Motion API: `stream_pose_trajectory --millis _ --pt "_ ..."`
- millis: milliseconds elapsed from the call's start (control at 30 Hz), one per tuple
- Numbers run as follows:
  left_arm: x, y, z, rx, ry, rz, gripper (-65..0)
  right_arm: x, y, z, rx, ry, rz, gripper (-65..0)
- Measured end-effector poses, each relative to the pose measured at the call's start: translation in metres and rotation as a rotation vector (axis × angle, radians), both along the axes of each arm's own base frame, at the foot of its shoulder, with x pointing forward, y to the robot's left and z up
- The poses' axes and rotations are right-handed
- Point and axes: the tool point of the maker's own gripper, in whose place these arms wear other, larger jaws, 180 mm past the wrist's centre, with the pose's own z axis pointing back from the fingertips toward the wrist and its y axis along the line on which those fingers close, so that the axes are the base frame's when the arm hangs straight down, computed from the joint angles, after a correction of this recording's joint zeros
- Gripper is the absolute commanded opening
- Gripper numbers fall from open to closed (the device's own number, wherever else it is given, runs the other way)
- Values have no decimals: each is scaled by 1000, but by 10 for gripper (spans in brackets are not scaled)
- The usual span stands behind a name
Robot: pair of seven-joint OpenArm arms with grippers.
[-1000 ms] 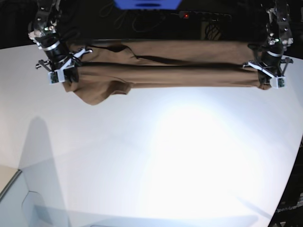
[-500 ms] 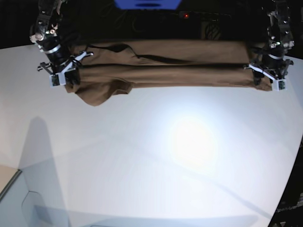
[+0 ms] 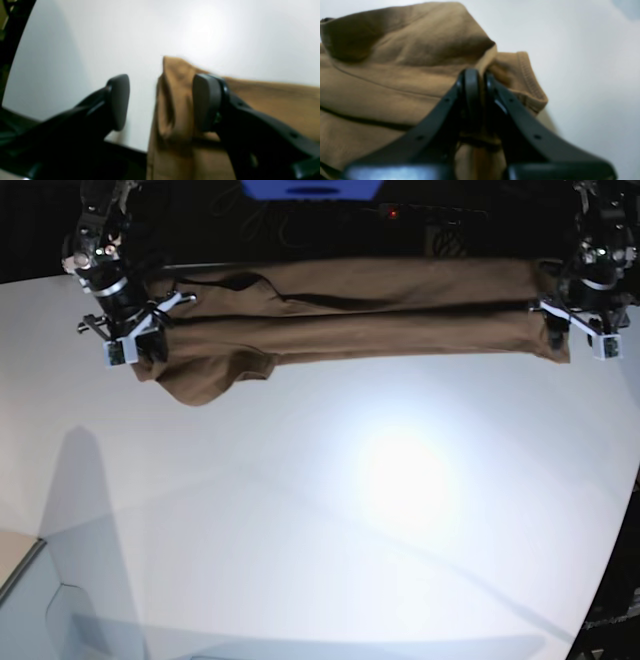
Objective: Layout the t-shirt on the table in an organized manner, then fold the t-shirt properly
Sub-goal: 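Lower the folded strip with both grippers and smooth it flat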
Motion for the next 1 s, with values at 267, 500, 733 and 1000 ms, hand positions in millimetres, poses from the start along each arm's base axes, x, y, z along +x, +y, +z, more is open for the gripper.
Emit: stream_pose_trajectory --millis 267,500,733,1000 --pt "-9 -7 -10 -24 20 11 -261 0 0 0 0 3 0 -650" --pt "-2 -13 -35 -65 34 33 -261 8 0 5 0 -19 1 -650" --pt "22 -14 -36 -88 -2 34 -261 13 0 6 -2 -23 1 -650" --pt "59 -14 -33 -132 35 61 -261 28 0 17 -1 -65 1 -650"
